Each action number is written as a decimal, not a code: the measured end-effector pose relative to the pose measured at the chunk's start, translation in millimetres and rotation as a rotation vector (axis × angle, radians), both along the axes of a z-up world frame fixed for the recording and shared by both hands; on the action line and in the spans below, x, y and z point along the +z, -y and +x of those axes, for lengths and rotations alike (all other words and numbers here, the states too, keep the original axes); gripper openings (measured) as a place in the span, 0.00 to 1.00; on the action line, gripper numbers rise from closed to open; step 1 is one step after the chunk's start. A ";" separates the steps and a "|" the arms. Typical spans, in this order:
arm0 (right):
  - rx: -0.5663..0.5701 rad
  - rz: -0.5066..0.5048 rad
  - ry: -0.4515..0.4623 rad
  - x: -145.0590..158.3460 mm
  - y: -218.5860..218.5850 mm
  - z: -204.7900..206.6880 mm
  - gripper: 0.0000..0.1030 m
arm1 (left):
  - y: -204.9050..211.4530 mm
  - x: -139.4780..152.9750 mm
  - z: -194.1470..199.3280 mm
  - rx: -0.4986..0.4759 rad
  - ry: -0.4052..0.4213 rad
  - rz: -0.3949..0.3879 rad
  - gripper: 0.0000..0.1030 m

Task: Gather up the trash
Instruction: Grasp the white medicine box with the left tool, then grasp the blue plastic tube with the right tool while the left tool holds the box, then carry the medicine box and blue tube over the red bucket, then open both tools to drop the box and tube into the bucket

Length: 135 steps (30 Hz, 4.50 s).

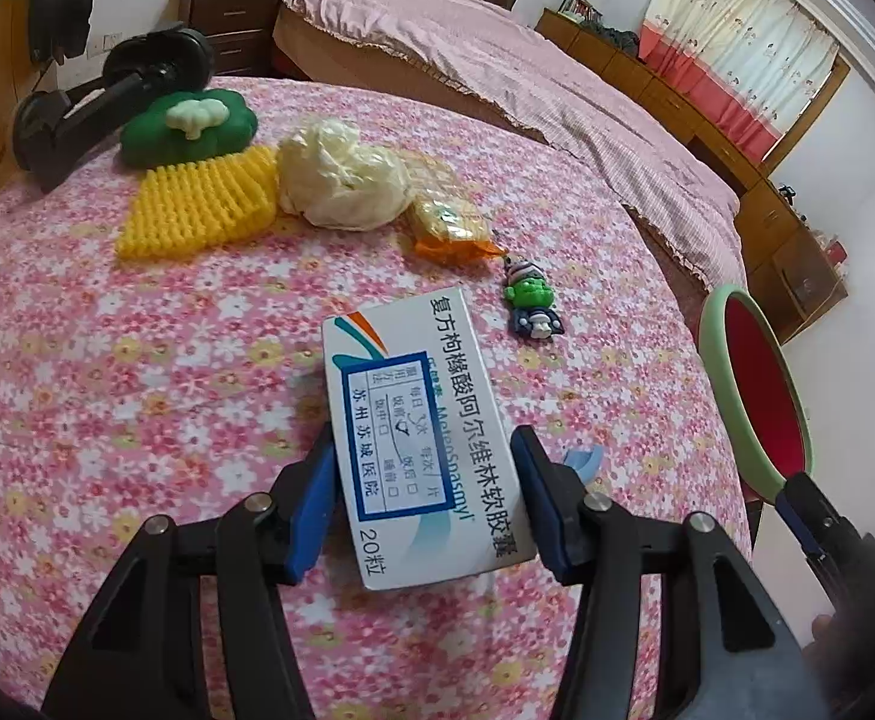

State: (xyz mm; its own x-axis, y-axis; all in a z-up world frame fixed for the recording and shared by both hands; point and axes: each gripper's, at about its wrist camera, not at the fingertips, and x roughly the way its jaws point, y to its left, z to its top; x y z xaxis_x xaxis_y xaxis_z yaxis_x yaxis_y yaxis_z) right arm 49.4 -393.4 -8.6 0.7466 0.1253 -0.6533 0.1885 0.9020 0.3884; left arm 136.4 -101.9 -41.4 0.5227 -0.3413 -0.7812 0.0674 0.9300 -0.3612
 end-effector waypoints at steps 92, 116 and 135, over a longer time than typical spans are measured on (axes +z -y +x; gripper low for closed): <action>0.001 -0.079 0.051 46.2 -29.0 8.4 0.71 | -6.7 63.0 -36.9 -0.088 0.143 -0.011 0.55; -0.185 -0.053 0.033 44.6 99.4 7.6 0.71 | 177.2 73.5 12.1 -0.425 0.123 -0.003 0.55; -0.248 -0.005 -0.024 9.5 159.9 26.0 0.73 | 286.0 43.6 20.6 -0.588 0.123 0.067 0.55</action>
